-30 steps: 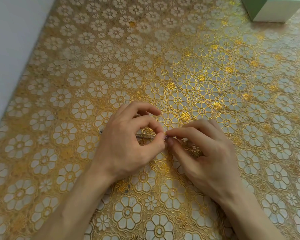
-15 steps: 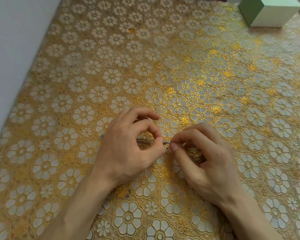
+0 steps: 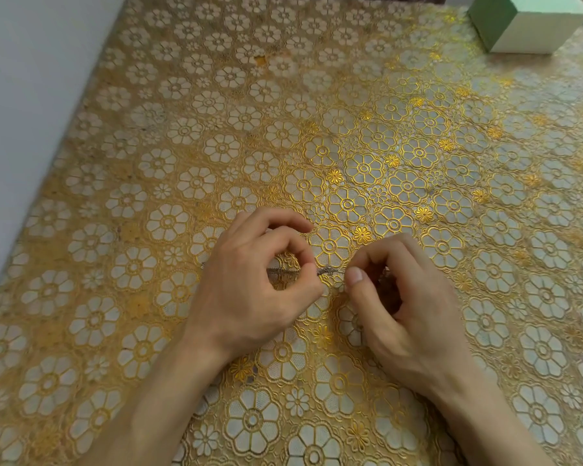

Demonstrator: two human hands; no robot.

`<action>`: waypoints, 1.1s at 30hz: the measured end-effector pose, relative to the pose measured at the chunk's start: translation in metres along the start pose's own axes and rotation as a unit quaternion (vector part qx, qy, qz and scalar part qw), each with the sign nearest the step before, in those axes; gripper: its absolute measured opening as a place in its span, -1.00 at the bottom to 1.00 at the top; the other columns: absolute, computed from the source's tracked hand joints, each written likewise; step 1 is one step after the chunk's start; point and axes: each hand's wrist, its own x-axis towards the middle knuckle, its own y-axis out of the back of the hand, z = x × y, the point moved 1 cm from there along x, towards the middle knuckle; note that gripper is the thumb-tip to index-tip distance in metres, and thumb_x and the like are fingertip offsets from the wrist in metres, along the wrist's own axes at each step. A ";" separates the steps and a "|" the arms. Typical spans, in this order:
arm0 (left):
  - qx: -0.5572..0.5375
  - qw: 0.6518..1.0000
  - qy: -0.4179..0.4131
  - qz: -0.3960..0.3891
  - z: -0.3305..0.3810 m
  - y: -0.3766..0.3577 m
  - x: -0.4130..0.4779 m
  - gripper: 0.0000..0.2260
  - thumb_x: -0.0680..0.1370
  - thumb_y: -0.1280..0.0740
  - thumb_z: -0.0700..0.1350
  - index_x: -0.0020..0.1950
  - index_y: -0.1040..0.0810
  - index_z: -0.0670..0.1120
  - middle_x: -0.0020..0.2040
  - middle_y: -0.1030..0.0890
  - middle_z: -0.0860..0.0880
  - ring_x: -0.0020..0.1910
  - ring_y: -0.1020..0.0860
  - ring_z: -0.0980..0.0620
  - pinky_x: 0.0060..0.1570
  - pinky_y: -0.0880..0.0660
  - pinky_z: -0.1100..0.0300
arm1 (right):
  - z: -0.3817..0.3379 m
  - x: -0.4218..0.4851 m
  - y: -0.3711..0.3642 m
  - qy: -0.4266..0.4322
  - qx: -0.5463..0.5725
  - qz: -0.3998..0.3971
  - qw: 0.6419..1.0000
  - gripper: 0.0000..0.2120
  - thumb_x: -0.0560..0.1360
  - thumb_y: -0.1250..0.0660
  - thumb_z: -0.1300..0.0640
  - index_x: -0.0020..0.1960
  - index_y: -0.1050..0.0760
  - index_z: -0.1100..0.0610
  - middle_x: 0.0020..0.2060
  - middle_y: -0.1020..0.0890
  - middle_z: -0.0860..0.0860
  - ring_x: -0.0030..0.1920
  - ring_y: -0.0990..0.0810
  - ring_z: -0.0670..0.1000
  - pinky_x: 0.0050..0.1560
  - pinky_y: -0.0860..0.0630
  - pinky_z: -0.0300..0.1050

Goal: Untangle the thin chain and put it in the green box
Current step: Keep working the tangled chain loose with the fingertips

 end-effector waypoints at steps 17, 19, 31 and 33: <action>-0.016 1.000 0.006 -0.003 0.000 0.002 0.000 -0.88 0.44 -0.31 0.05 -0.20 -0.58 0.03 0.11 -0.59 0.18 0.19 -0.50 0.17 0.20 -0.31 0.39 | 0.001 -0.001 0.002 -0.028 0.002 0.034 0.999 -0.97 0.48 -0.36 0.10 -0.14 -0.53 0.04 -0.18 -0.54 -0.09 -0.18 -0.51 -0.14 -0.13 -0.33 -0.42; -0.012 1.000 0.003 -0.005 -0.001 0.002 0.000 -0.87 0.44 -0.31 0.05 -0.20 -0.58 0.02 0.11 -0.59 0.17 0.18 -0.50 0.17 0.20 -0.32 0.37 | 0.001 -0.001 0.002 -0.024 0.002 0.029 0.999 -0.96 0.45 -0.42 0.12 -0.10 -0.58 0.05 -0.16 -0.55 -0.08 -0.15 -0.52 -0.15 -0.11 -0.35 -0.40; -0.031 0.999 -0.004 -0.019 0.000 0.004 0.000 -0.85 0.46 -0.30 0.06 -0.17 -0.61 0.04 0.13 -0.59 0.19 0.22 -0.51 0.10 0.24 -0.35 0.25 | 0.003 0.002 -0.006 0.056 -0.044 -0.001 0.997 -0.87 0.52 -0.45 -0.04 0.04 -0.71 -0.08 -0.11 -0.62 -0.10 -0.11 -0.54 0.06 -0.10 -0.48 0.10; -0.030 0.999 -0.006 -0.019 0.000 0.004 0.000 -0.86 0.46 -0.30 0.06 -0.17 -0.60 0.05 0.14 -0.59 0.19 0.22 -0.51 0.10 0.24 -0.35 0.25 | 0.003 0.001 -0.006 0.057 -0.036 0.003 0.998 -0.90 0.53 -0.44 -0.01 0.00 -0.71 -0.05 -0.12 -0.63 -0.10 -0.11 -0.54 0.05 -0.09 -0.49 0.11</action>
